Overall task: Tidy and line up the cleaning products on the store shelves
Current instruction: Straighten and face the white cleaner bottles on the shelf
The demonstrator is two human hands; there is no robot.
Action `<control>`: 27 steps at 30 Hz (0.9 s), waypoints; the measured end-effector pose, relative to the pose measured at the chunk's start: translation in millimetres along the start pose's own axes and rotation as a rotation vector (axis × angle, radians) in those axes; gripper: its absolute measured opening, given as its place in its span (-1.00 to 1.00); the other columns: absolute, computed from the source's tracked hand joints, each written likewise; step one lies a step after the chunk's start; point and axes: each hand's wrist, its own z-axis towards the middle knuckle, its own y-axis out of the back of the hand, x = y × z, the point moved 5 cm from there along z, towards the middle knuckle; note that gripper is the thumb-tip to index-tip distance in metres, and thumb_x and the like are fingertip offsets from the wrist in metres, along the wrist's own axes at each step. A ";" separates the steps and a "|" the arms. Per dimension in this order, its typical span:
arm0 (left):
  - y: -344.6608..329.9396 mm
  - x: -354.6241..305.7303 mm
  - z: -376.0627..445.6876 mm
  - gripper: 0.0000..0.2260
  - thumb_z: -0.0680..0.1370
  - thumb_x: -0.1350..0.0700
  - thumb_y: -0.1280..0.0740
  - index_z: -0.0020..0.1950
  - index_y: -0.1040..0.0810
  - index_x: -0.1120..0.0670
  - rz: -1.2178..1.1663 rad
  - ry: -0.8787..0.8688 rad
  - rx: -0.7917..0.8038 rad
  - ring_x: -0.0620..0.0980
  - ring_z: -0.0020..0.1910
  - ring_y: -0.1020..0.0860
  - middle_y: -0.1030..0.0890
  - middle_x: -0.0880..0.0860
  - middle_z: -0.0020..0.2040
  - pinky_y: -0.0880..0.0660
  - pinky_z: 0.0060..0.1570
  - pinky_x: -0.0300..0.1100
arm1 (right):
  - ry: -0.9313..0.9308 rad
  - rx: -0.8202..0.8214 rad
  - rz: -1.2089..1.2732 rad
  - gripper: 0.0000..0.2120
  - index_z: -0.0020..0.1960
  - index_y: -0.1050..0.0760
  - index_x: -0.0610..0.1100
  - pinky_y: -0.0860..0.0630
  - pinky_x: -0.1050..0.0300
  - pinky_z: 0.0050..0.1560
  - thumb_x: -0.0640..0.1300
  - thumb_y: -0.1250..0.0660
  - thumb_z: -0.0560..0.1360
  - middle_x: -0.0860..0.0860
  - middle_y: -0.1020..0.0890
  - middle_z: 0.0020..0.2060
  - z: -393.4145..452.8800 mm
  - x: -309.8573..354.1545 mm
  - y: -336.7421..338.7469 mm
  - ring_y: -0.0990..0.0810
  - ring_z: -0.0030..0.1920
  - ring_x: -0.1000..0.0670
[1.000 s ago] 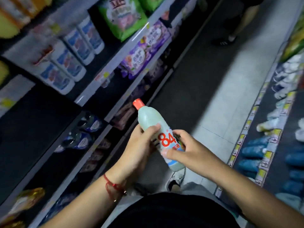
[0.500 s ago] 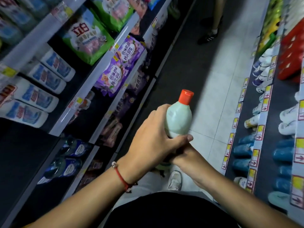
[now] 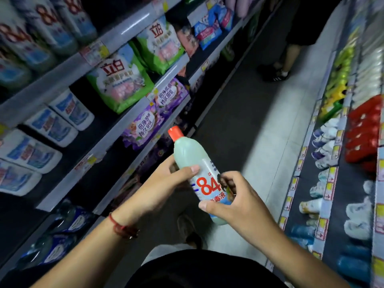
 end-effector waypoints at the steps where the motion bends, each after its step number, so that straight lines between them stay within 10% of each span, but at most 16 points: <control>1: 6.5 -7.5 8.3 -0.63 0.51 0.16 -0.41 0.29 -0.50 0.21 0.017 -0.012 -0.015 0.23 0.14 -0.65 -0.67 0.22 0.15 -0.64 0.06 -0.06 | 0.008 -0.006 -0.027 -0.35 0.15 -0.37 0.20 -0.62 0.21 -0.06 0.31 -0.54 0.17 0.20 -0.55 0.09 12.1 8.0 3.2 -0.61 0.02 0.18; 16: 90.4 -158.3 95.0 -0.50 0.58 -0.07 -0.40 0.46 -0.31 -0.28 0.626 -0.385 -0.340 -0.39 0.21 -0.52 -0.56 -0.41 0.21 -0.45 0.19 -0.40 | 0.076 0.297 0.164 -0.51 0.12 -0.56 0.10 -0.59 0.08 0.04 0.12 -0.55 0.23 0.10 -0.73 -0.08 194.5 137.7 3.7 -0.71 -0.07 0.13; 21: 118.4 -196.3 107.0 -0.41 0.54 -0.34 -0.19 0.53 -0.30 -0.14 1.111 -0.405 -0.688 -0.13 0.35 -0.45 -0.47 -0.11 0.41 -0.46 0.30 -0.10 | 0.171 0.368 0.236 -0.64 0.15 -0.61 -0.04 -0.61 0.01 0.07 -0.08 -0.56 0.38 0.00 -0.75 -0.04 271.8 200.9 8.7 -0.73 -0.01 -0.02; 27: 140.7 -218.2 119.6 -0.50 0.52 -0.22 -0.28 0.39 -0.38 -0.03 1.350 -0.069 -1.137 0.29 0.00 -0.58 -0.55 0.15 0.20 -0.56 -0.12 0.08 | 0.340 0.500 0.178 -0.66 0.14 -0.59 0.05 -0.54 0.20 -0.07 -0.01 -0.54 0.40 0.13 -0.74 -0.04 353.8 299.6 7.4 -0.71 -0.05 0.13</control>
